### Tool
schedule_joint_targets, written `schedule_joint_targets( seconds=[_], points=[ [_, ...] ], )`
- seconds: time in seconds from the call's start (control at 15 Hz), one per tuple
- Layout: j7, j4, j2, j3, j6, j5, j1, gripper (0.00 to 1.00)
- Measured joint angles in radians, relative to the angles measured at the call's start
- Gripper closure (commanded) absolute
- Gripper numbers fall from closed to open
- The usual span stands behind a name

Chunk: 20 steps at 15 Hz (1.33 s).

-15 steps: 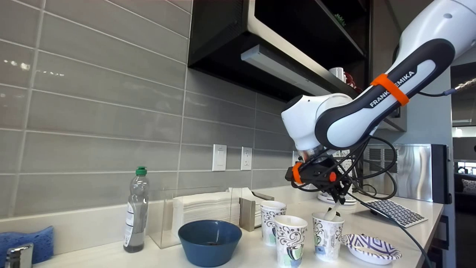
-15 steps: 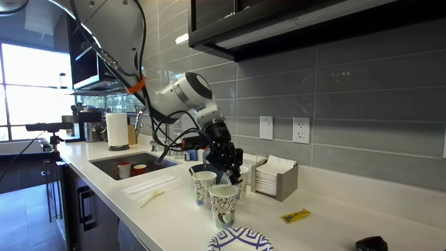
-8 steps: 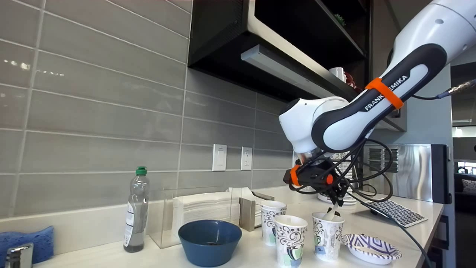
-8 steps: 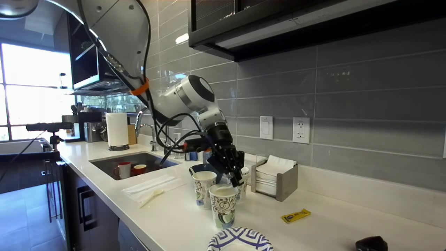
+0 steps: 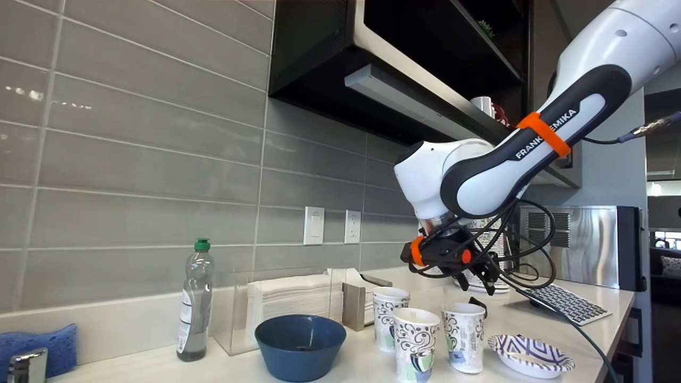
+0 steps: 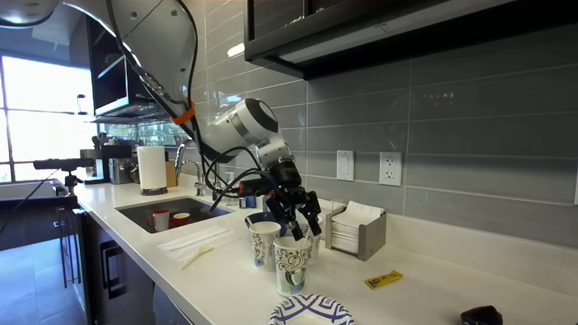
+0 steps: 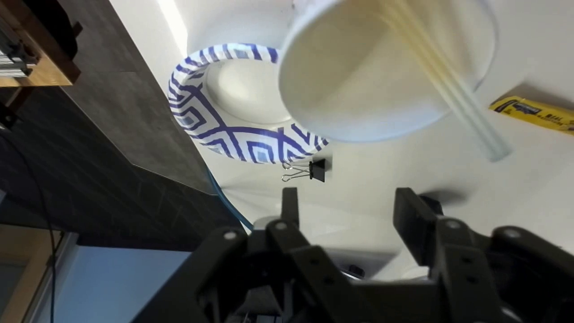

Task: Put the plastic spoons on the paper cups inside the paper cup they were on

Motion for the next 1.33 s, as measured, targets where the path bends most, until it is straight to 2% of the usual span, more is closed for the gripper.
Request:
schedule_joint_targets(
  seconds=[0.13, 0.4, 0.6, 0.73, 1.0, 1.33],
  points=[
    [0.000, 0.000, -0.001, -0.002, 0.000, 0.000, 0.002, 0.00],
    [-0.005, -0.002, -0.025, -0.003, 0.000, 0.001, 0.005, 0.00],
    [-0.062, -0.021, -0.088, -0.003, 0.003, 0.002, 0.016, 0.00],
    [-0.132, -0.054, -0.153, -0.003, 0.024, 0.006, 0.025, 0.00],
    [-0.306, -0.154, -0.301, -0.004, 0.151, 0.054, 0.029, 0.00],
    [-0.568, -0.260, -0.441, -0.008, 0.288, 0.213, 0.029, 0.00]
  ],
)
